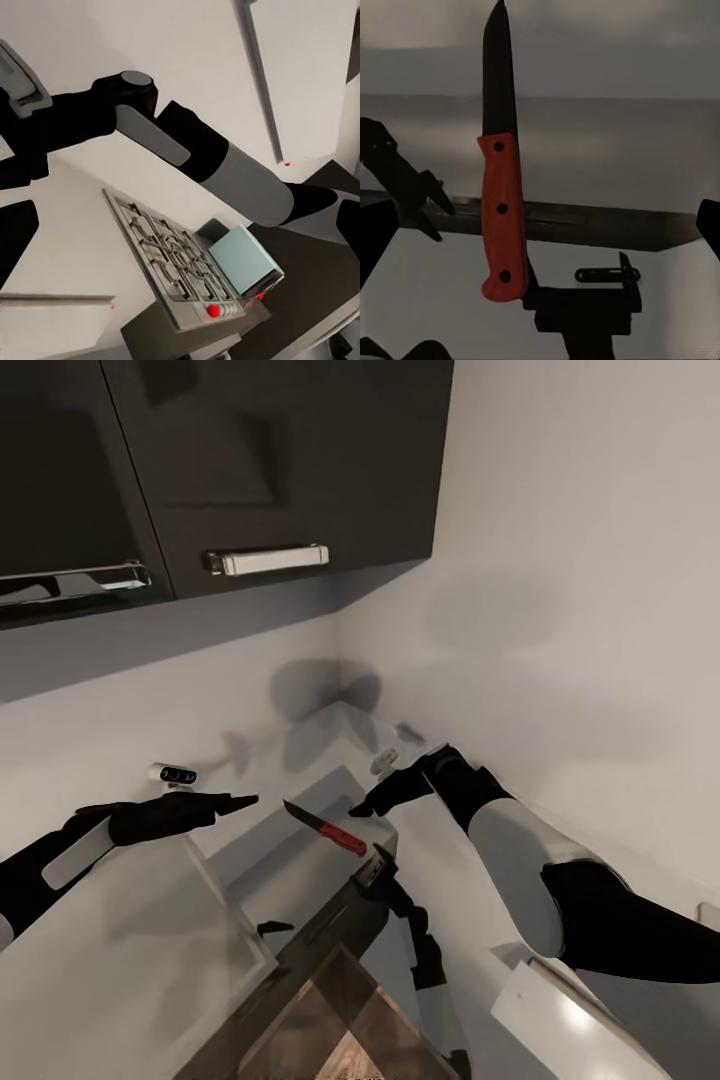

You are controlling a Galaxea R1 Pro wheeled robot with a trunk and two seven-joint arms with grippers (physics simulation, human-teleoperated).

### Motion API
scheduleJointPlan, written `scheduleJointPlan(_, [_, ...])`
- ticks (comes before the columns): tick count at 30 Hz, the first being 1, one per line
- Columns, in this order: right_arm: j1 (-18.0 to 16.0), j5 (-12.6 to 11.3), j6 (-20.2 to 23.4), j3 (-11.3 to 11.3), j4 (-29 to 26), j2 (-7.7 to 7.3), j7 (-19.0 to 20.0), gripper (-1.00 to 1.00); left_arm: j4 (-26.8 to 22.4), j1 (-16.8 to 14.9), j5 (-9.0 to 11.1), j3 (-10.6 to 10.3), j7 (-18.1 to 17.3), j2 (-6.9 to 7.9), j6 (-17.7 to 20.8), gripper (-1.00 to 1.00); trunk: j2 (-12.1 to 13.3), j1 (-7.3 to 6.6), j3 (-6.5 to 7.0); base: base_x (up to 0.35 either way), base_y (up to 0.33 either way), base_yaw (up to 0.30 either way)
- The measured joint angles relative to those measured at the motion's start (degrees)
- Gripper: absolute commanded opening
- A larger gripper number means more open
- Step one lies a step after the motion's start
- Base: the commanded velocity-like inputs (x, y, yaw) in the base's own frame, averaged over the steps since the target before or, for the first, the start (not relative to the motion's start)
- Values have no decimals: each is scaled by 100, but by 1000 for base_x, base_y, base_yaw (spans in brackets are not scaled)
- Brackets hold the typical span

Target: In the kitchen, take the Vidalia onion out of the sink, dice it on the chopping board with the paring knife, put the diced onion into the bowl on the countertop, then place both the paring knife and the chopping board into the sink.

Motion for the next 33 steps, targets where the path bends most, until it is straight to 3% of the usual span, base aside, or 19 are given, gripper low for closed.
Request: scheduleJointPlan(33, [0, 42, -144, -1, 218, 0, -26, 100, 0, -3, 0, 0, 0, 17, 0, 100, -1, 0, -293, 0, 0, 0])
